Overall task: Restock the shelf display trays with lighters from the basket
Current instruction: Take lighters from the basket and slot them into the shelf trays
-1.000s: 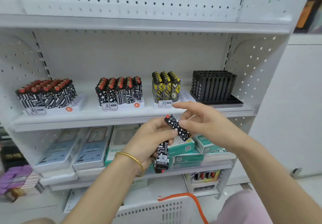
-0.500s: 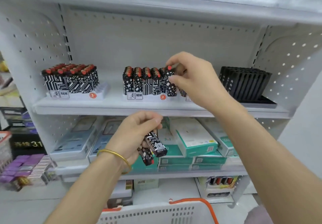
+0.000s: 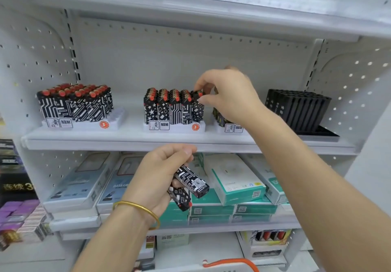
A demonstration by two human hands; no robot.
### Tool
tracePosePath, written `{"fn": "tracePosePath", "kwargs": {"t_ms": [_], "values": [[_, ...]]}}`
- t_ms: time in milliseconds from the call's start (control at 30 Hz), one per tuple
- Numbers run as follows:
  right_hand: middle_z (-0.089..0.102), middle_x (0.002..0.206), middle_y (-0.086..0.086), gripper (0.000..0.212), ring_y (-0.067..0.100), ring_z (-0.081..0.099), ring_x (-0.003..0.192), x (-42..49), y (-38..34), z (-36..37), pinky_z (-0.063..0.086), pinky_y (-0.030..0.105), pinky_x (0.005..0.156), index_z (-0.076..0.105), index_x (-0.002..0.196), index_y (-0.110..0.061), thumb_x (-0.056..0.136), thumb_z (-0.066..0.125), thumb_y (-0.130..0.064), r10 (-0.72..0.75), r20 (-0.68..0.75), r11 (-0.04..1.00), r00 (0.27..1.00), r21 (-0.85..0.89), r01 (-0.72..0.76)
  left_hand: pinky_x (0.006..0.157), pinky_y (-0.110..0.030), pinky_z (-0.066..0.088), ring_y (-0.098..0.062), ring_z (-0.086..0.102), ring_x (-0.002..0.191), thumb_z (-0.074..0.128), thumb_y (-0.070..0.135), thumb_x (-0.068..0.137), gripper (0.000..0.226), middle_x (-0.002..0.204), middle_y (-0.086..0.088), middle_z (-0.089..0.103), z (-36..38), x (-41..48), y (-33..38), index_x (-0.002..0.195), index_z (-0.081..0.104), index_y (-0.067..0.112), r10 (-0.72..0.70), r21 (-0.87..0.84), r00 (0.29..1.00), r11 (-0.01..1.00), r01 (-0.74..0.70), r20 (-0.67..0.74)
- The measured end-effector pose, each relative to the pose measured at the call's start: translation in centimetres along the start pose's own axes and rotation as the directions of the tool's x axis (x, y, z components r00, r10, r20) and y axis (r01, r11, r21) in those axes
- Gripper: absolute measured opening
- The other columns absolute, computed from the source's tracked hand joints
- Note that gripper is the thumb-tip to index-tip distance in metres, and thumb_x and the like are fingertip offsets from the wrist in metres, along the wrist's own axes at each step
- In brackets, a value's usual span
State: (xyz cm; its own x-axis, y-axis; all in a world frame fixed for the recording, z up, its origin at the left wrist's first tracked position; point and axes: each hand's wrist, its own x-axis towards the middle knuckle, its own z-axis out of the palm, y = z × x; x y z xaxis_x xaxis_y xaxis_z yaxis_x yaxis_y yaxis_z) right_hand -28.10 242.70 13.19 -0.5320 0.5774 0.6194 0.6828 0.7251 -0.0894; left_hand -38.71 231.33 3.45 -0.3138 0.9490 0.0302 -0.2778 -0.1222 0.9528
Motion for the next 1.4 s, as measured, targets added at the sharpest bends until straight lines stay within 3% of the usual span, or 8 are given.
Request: {"fn": "tracePosePath", "kwargs": {"t_ms": [467,667,867,1000,1100,1200,1300,1400], "values": [[0.062,0.079,-0.009,0.018,0.013,0.057,0.081,1.2,0.5,-1.2,0.050,0.036,0.086,0.069,0.090,-0.028,0.079,0.070,-0.015,0.013,0.138,0.996,0.990,0.091,-0.026,0.036,-0.011,0.028,-0.007,0.040,0.049,0.053,0.003,0.090,0.014,0.073,-0.005,0.055,0.3,-0.8,-0.3,0.084,0.064,0.005,0.024,-0.010,0.998,1.000,-0.025,-0.051],[0.063,0.085,-0.008,0.018,0.016,0.057,0.093,0.9,0.5,-0.8,0.047,0.036,0.091,0.070,0.098,-0.026,0.085,0.065,-0.016,0.031,0.136,0.998,0.990,0.051,-0.038,0.034,-0.011,0.029,-0.004,0.040,0.045,0.052,0.002,0.091,0.013,0.075,-0.007,0.055,0.5,-0.8,-0.6,0.085,0.063,0.004,0.034,-0.026,0.998,0.999,-0.036,-0.061],[0.064,0.109,-0.002,0.022,0.027,0.040,0.114,0.1,0.0,1.0,0.032,0.036,0.086,0.068,0.109,-0.029,0.094,0.053,-0.025,-0.025,0.012,0.980,1.000,-0.198,0.027,0.035,-0.011,0.030,-0.003,0.041,0.043,0.053,0.004,0.091,0.010,0.075,-0.007,0.054,0.5,-0.8,-0.6,0.086,0.061,0.003,0.044,-0.060,0.995,0.997,-0.049,-0.085],[0.066,0.104,-0.001,0.028,0.030,0.043,0.111,-1.0,-0.4,1.1,0.028,0.034,0.078,0.064,0.114,-0.025,0.092,0.051,-0.014,-0.104,-0.097,0.934,0.990,-0.351,0.064,0.036,-0.011,0.032,-0.004,0.043,0.051,0.054,0.008,0.091,0.009,0.076,-0.003,0.056,0.4,-0.9,-0.6,0.085,0.060,0.008,0.083,-0.021,0.991,0.996,-0.085,-0.101],[0.070,0.089,-0.001,0.026,0.027,0.054,0.091,-3.8,-1.6,-0.2,0.040,0.035,0.075,0.069,0.106,-0.019,0.085,0.056,-0.009,-0.102,-0.321,0.995,0.942,-0.036,0.095,0.037,-0.011,0.032,-0.006,0.045,0.058,0.054,0.008,0.091,0.009,0.076,-0.001,0.057,0.3,-0.9,-0.8,0.086,0.060,0.010,0.133,0.008,0.986,0.991,-0.133,-0.097],[0.066,0.073,-0.008,0.008,0.004,0.054,0.065,-7.1,-3.1,-1.3,0.045,0.026,0.067,0.072,0.086,-0.018,0.084,0.065,-0.021,-0.059,0.052,0.917,0.997,0.398,0.033,0.039,-0.012,0.034,-0.008,0.048,0.061,0.053,0.008,0.092,0.008,0.080,-0.004,0.058,0.3,-0.8,-1.0,0.088,0.060,0.010,0.190,0.063,0.977,0.981,-0.184,-0.098],[0.062,0.066,-0.007,0.021,0.003,0.053,0.060,-9.2,-3.6,-1.0,0.042,0.018,0.058,0.068,0.080,-0.014,0.072,0.078,-0.030,-0.110,0.396,0.890,0.912,0.448,-0.087,0.054,-0.025,0.043,-0.021,0.054,0.071,0.052,0.009,0.093,0.008,0.091,-0.018,0.060,0.5,-0.6,-1.3,0.094,0.060,0.007,0.214,0.076,0.972,0.975,-0.207,-0.101],[0.058,0.073,-0.007,0.033,0.001,0.048,0.059,-9.8,-3.1,-0.2,0.043,0.015,0.059,0.061,0.090,-0.014,0.066,0.083,-0.020,-0.113,0.474,0.886,0.873,0.446,-0.127,0.051,-0.026,0.038,-0.020,0.053,0.067,0.051,0.013,0.094,0.011,0.085,-0.014,0.059,0.9,-0.8,-1.7,0.088,0.059,0.011,0.206,0.062,0.973,0.978,-0.200,-0.109]]}}
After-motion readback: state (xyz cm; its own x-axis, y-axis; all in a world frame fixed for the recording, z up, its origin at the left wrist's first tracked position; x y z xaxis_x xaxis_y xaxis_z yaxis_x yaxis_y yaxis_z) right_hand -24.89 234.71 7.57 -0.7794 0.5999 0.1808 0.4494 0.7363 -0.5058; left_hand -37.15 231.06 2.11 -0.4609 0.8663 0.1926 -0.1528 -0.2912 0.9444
